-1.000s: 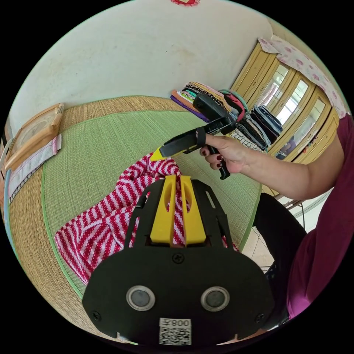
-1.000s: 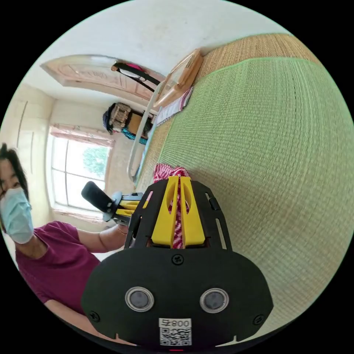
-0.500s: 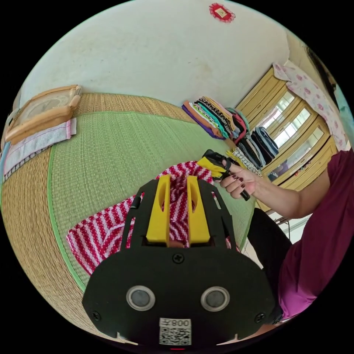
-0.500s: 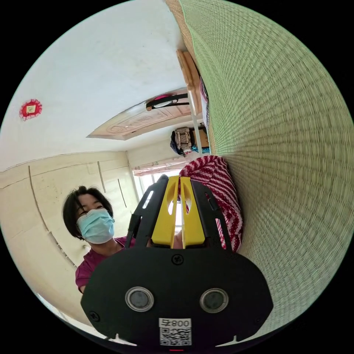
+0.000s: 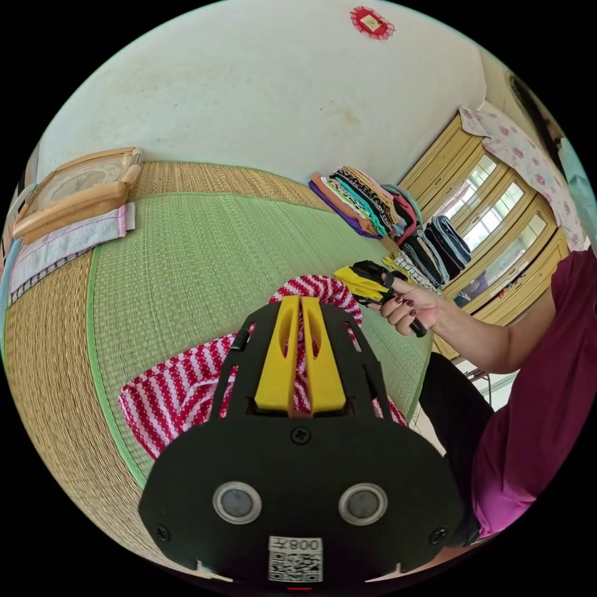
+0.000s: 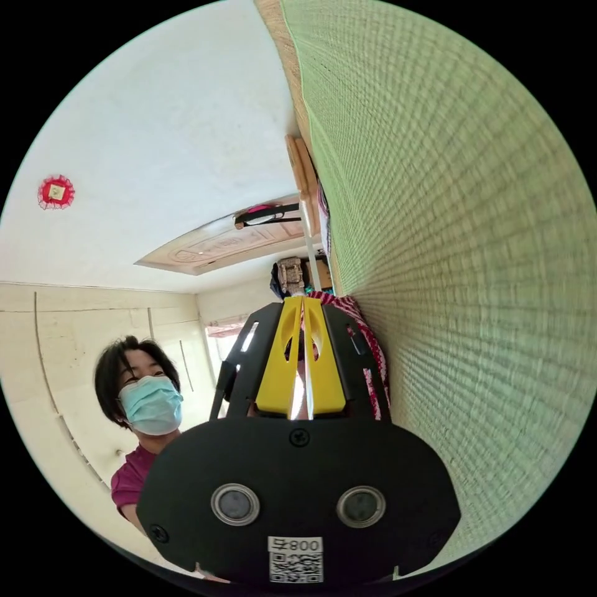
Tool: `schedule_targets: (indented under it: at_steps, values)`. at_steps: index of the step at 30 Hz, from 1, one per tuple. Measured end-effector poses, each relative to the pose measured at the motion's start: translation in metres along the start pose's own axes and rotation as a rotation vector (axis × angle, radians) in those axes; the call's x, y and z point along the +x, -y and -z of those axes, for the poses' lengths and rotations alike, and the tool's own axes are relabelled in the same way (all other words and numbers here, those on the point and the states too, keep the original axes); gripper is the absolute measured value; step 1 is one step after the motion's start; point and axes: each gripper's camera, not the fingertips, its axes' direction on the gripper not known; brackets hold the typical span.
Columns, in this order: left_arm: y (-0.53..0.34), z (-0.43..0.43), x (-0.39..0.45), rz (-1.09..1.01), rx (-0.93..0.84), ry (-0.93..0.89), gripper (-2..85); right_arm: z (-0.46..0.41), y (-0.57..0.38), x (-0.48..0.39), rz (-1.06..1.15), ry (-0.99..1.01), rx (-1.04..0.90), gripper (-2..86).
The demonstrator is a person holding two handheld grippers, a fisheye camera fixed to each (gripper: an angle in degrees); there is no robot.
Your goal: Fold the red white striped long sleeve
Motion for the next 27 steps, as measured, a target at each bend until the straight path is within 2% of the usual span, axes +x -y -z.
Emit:
schedule_targets:
  at_steps: [4,7,11,16,21,27]
  values:
    - [0.002,0.000,0.001,-0.007,-0.009,0.019,0.5,-0.004,-0.006,-0.045,0.165,-0.113,0.008,0.0]
    - [0.003,-0.004,-0.002,0.003,-0.011,0.003,0.6,-0.029,-0.011,-0.077,0.293,-0.207,-0.070,0.1]
    - [0.012,-0.011,-0.007,0.028,-0.031,0.011,0.8,-0.054,-0.019,-0.093,0.359,-0.332,-0.151,0.1]
    - [0.026,-0.031,-0.021,0.065,-0.098,0.058,2.2,-0.053,-0.036,-0.095,0.358,-0.527,-0.144,0.0]
    - [0.019,-0.012,-0.015,0.069,0.007,0.019,3.8,-0.046,-0.052,-0.093,0.340,-0.586,-0.150,0.0]
    - [-0.011,-0.025,0.015,-0.012,-0.120,-0.021,3.5,-0.070,-0.060,-0.084,0.326,-0.516,-0.252,0.1]
